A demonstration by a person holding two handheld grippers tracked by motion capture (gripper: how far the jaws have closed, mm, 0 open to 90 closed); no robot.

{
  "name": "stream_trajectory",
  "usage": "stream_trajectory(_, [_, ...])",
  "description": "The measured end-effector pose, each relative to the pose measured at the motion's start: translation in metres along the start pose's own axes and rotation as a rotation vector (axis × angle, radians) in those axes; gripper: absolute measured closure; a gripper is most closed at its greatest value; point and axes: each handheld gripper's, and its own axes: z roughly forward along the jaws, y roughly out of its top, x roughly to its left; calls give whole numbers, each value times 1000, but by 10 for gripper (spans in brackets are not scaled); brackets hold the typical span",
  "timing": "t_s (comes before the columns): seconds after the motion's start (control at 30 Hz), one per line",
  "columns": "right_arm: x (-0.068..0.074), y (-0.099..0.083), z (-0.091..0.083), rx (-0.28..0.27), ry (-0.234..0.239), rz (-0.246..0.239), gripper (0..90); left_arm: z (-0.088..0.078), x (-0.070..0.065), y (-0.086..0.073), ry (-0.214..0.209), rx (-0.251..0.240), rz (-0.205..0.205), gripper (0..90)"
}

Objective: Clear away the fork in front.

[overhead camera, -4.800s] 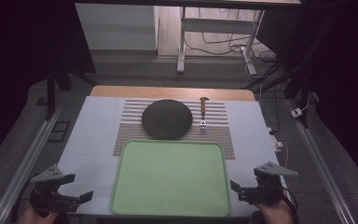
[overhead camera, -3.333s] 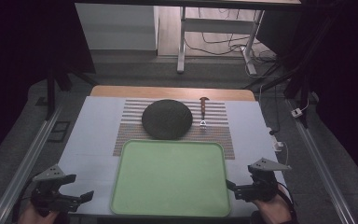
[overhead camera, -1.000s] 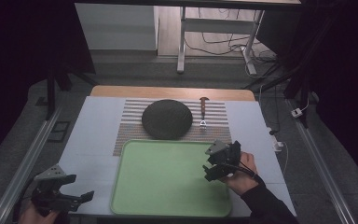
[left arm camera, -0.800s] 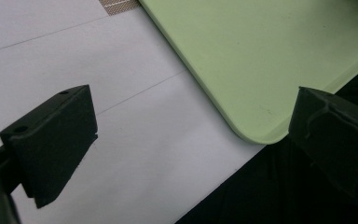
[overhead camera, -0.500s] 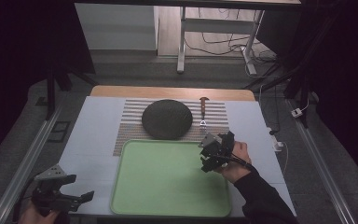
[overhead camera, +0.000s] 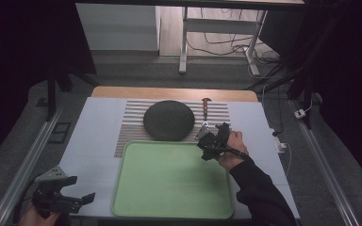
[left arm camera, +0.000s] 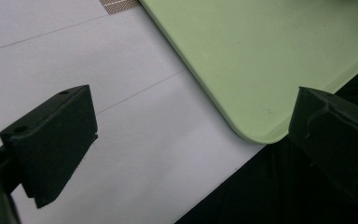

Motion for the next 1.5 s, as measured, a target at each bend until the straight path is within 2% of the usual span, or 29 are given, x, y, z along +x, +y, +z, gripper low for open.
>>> stream_trajectory(0.03, [-2, 3, 4, -2, -14, -29, 140, 0, 0, 0, -1, -1, 0, 11])
stream_trajectory(0.13, [-4, 5, 8, 0, -23, -46, 179, 0, 0, 0, -1, 0, -1, 11])
stream_trajectory(0.17, [-7, 8, 13, 1, -26, -63, 224, 0, 0, 0, -1, 0, -2, 11])
stream_trajectory(0.3, [-9, 12, 22, 7, -35, -93, 301, 0, 0, 0, -2, 0, -2, 11])
stream_trajectory(0.5, [-8, 16, 41, 48, -24, -159, 388, 0, 0, 0, -3, 1, -2, 11])
stream_trajectory(0.7, [-4, 19, 59, 69, -26, -203, 463, 1, 0, 0, -5, 3, -3, 11])
stream_trajectory(0.73, [-5, 19, 62, 73, -1, -206, 476, 1, 0, 0, -5, 3, -3, 11])
stream_trajectory(0.77, [-3, 20, 64, 76, -31, -215, 493, 1, 0, 0, -5, 3, -3, 11])
stream_trajectory(0.8, [-3, 20, 66, 82, -33, -223, 510, 1, 0, 0, -5, 3, -3, 11])
stream_trajectory(0.83, [-4, 20, 69, 82, -7, -230, 524, 1, 0, 0, -4, 3, -2, 11])
stream_trajectory(0.87, [-2, 20, 71, 82, -42, -239, 537, 1, 0, 0, -4, 3, -3, 11])
stream_trajectory(0.9, [-1, 20, 73, 87, -47, -243, 553, 1, 0, 0, -4, 4, -2, 11])
stream_trajectory(0.93, [-1, 20, 76, 81, -22, -245, 567, 1, 0, 0, -4, 4, -2, 11])
stream_trajectory(0.97, [0, 20, 77, 87, -60, -255, 579, 1, 0, 0, -5, 4, -2, 11])
stream_trajectory(1.0, [0, 20, 80, 81, -37, -265, 593, 1, 0, 0, -5, 4, -2, 11])
stream_trajectory(1.03, [3, 20, 81, 86, -69, -272, 599, 1, 0, 0, -5, 4, -2, 11])
stream_trajectory(1.1, [5, 21, 86, 95, -54, -289, 619, 1, 0, 0, -5, 5, -2, 11])
stream_trajectory(1.13, [6, 21, 88, 107, -67, -301, 627, 1, 0, 0, -4, 5, 0, 11])
stream_trajectory(1.17, [9, 20, 91, 111, -97, -308, 659, 1, 0, 0, -4, 5, 0, 11])
stream_trajectory(1.23, [11, 20, 95, 115, -98, -323, 707, 1, 0, 0, -4, 5, 0, 12])
stream_trajectory(1.27, [13, 20, 95, 118, -130, -336, 728, 1, 0, 0, -5, 6, 1, 12])
stream_trajectory(1.3, [13, 20, 96, 122, -103, -337, 766, 1, 0, 0, -5, 6, 1, 12])
stream_trajectory(1.33, [15, 20, 97, 129, -137, -354, 828, 1, 0, 0, -6, 6, 1, 12])
stream_trajectory(1.37, [16, 19, 99, 126, -136, -358, 860, 1, 0, 0, -6, 6, 1, 12])
stream_trajectory(1.43, [18, 19, 99, 139, -171, -384, 884, 1, 0, 0, -5, 6, 2, 12])
stream_trajectory(1.47, [17, 19, 98, 144, -180, -383, 891, 1, 0, 0, -5, 7, 2, 12])
stream_trajectory(1.5, [16, 19, 98, 124, -183, -375, 894, 1, 0, 0, -5, 7, 2, 12])
